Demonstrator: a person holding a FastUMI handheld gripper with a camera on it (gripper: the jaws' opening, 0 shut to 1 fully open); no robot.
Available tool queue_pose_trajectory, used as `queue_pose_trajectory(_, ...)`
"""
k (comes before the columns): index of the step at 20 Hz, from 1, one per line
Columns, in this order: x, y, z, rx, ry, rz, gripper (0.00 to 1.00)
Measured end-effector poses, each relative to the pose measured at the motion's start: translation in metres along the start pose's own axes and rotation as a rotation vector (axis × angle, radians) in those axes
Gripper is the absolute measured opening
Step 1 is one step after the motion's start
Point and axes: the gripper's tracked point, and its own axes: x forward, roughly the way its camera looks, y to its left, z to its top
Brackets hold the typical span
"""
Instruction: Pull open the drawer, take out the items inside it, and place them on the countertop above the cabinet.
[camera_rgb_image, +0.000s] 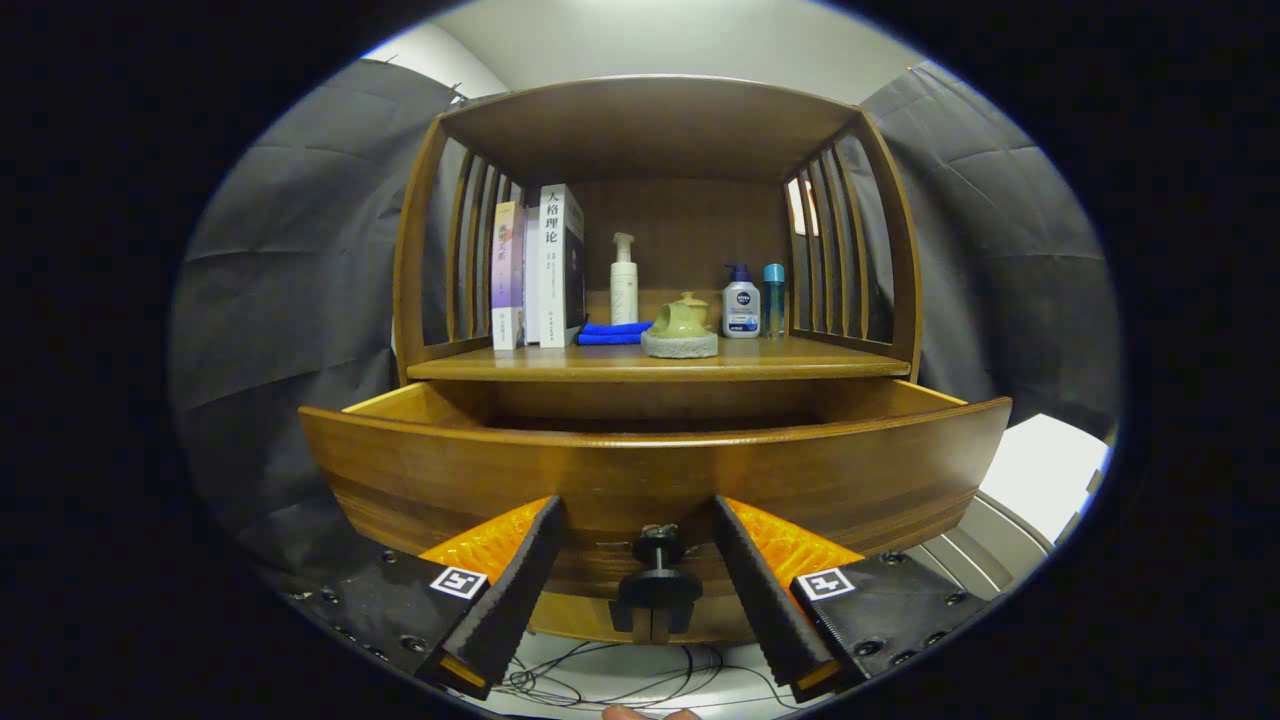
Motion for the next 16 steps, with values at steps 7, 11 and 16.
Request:
queue_pose_trajectory(7, 0.037, 0.0, 0.007, -0.039, 0.02, -0.009, 0.97)
queue_pose_trajectory(11, 0.054, -0.001, 0.01, -0.059, 0.026, -0.016, 0.97)
queue_pose_trajectory(16, 0.072, -0.002, 0.011, -0.12, 0.01, -0.029, 0.97)
